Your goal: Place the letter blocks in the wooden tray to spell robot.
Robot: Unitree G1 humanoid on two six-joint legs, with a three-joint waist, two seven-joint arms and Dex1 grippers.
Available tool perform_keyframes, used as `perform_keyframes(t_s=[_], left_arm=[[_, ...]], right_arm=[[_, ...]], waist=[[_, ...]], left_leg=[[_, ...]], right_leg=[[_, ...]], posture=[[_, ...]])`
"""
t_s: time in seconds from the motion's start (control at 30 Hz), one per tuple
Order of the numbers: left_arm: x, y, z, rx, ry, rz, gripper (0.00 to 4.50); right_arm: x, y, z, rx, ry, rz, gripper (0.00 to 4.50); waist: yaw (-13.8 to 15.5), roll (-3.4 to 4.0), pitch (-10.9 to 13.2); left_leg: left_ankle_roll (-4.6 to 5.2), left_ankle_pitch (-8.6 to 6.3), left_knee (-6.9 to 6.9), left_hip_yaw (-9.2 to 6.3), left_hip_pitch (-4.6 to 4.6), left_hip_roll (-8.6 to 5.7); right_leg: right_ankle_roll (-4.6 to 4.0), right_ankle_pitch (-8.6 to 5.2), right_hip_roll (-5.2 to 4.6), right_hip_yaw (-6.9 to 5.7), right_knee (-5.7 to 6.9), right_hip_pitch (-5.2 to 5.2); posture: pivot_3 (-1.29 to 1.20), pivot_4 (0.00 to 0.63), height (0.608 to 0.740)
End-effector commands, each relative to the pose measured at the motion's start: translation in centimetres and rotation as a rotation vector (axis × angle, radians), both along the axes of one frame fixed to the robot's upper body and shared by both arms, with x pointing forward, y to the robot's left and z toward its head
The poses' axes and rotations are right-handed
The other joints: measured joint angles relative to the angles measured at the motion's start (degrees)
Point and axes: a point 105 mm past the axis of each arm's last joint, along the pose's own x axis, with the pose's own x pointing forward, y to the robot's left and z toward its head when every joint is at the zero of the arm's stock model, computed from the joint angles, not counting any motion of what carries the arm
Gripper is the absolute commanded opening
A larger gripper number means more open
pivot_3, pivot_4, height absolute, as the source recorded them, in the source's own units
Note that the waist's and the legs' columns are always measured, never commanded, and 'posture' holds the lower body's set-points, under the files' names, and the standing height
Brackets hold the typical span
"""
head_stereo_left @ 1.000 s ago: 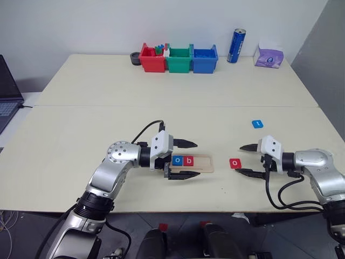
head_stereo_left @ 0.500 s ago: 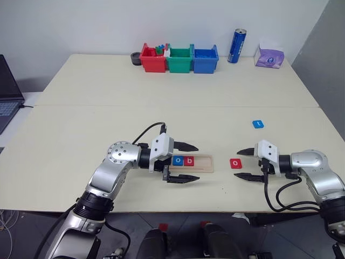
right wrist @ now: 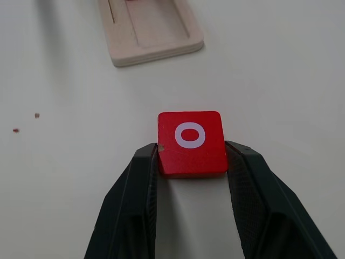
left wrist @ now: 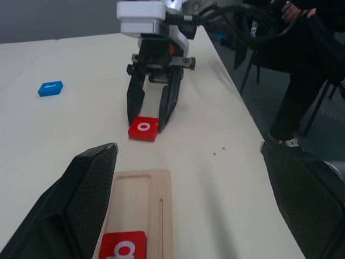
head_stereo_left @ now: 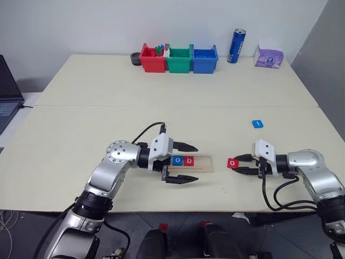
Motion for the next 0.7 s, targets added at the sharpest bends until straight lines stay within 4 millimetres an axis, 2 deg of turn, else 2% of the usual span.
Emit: perform_keyframes(t_s=[0.03, 0.17, 0.33, 0.7], left_arm=[[1.1, 2.4, 1.6, -0.016, -0.059, 0.064, 4.50], [1.3, 4.9, 1.2, 0.031, -0.058, 0.113, 4.50], [0.9, 5.9, 0.5, 0.052, -0.052, 0.138, 4.50], [0.5, 5.1, 0.7, 0.035, -0.058, 0.145, 4.50]], right_arm=[[0.4, 2.5, 3.5, 0.068, -0.076, 0.059, 1.44], [0.7, 5.4, 4.1, 0.088, -0.082, 0.110, 1.44], [0.7, 7.5, 3.5, 0.097, -0.070, 0.154, 1.44], [0.9, 8.4, 1.9, 0.051, -0.069, 0.202, 1.44]], waist=[[-0.1, 0.00, 0.0], [0.1, 0.01, 0.0], [0.5, 0.01, 0.0], [0.3, 0.01, 0.0]], left_leg=[[0.00, 0.00, 0.00, -0.01, 0.02, 0.01], [0.00, 0.00, -0.04, -0.06, 0.01, 0.07], [0.00, 0.00, -0.04, -0.06, -0.10, 0.08], [0.00, 0.00, 0.04, -0.05, -0.14, 0.02]], right_leg=[[0.00, 0.00, 0.01, 0.01, 0.01, 0.00], [-0.02, 0.01, 0.08, -0.10, 0.00, 0.00], [-0.02, 0.00, -0.12, -0.12, -0.08, -0.03], [0.05, 0.01, -0.32, -0.15, -0.04, -0.03]], posture=[[0.00, 0.150, 0.740], [0.00, 0.150, 0.740], [0.00, 0.150, 0.740], [0.00, 0.150, 0.740]])
